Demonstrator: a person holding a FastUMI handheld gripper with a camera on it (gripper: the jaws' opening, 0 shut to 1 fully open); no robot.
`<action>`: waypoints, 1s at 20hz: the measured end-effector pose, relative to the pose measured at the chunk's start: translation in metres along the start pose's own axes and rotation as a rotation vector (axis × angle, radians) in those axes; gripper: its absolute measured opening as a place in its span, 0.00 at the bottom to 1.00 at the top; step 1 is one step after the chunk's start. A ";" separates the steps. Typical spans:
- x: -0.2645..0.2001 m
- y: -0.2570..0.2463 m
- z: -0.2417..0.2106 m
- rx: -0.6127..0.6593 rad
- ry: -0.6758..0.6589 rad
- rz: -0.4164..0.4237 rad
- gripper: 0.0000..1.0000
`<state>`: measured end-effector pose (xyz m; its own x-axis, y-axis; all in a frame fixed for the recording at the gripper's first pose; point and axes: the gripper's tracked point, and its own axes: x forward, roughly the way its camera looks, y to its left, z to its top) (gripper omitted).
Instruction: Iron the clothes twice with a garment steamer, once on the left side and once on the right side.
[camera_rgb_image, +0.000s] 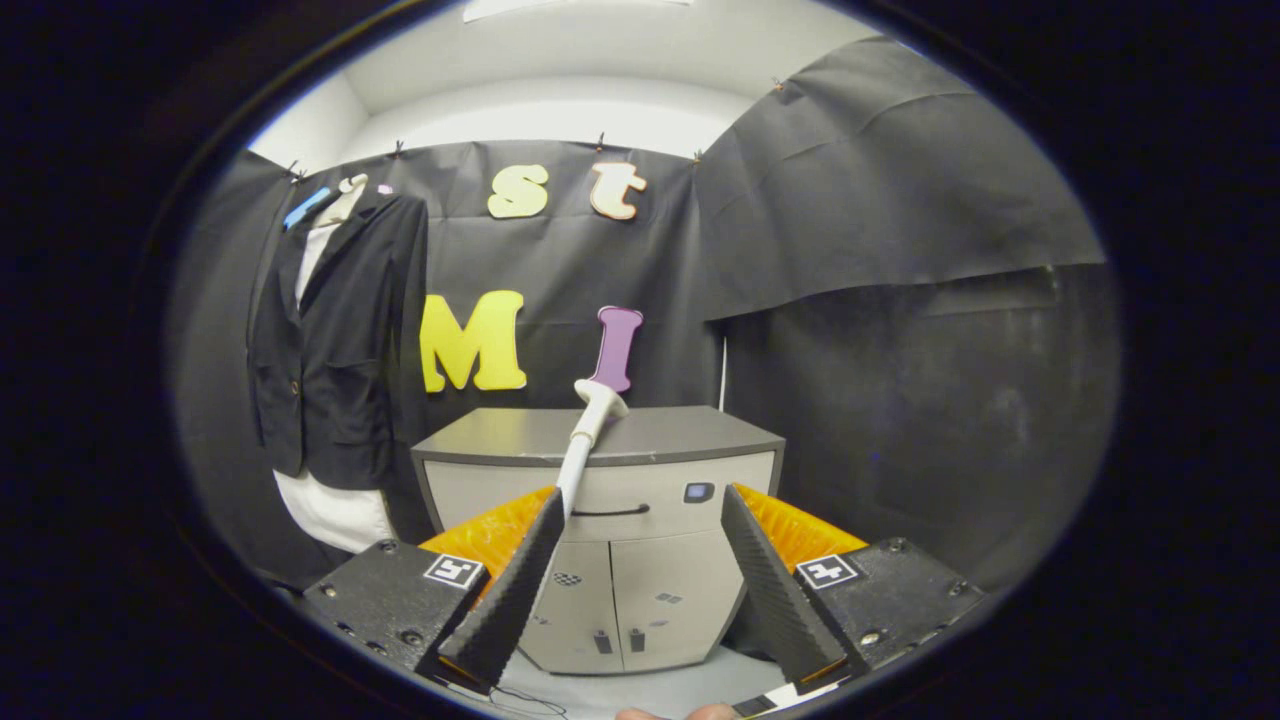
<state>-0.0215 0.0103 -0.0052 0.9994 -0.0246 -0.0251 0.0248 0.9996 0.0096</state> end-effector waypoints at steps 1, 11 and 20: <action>-0.001 0.002 0.004 0.004 -0.003 -0.001 0.99; 0.040 0.047 0.030 0.032 0.055 0.003 0.99; 0.181 0.071 0.051 0.021 0.160 0.094 0.99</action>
<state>0.1619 0.0758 0.0415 0.9806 0.0730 -0.1820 -0.0668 0.9969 0.0405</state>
